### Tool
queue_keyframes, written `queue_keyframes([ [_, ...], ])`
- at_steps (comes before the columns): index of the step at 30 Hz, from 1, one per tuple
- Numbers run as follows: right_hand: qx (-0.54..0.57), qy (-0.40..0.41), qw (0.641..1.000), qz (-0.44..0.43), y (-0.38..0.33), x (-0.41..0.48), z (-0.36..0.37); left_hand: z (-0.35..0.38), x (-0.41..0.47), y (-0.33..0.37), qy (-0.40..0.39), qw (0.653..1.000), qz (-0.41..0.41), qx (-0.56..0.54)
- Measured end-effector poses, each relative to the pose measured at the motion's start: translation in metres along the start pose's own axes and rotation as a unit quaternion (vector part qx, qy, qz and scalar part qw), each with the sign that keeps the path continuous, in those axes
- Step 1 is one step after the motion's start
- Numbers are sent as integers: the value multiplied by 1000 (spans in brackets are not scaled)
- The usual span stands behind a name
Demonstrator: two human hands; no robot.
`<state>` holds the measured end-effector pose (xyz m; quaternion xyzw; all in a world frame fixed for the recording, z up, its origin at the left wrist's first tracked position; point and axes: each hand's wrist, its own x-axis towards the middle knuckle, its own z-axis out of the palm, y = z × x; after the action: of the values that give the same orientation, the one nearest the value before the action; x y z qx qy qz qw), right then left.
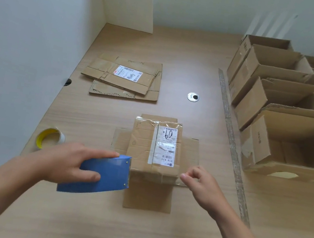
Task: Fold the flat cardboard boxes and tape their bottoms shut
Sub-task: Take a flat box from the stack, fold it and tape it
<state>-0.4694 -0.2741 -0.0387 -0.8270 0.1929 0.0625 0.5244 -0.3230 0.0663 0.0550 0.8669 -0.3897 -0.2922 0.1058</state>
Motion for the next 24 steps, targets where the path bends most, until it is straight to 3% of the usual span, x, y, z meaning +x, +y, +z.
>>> queue_keyframes([
  [16, -39, -2, 992, 119, 6, 21, 19, -18, 67, 11, -89, 986, -130, 49],
  [24, 50, 28, 983, 175, 15, 21, 23, -22, 79, 13, -111, 982, -143, 49],
])
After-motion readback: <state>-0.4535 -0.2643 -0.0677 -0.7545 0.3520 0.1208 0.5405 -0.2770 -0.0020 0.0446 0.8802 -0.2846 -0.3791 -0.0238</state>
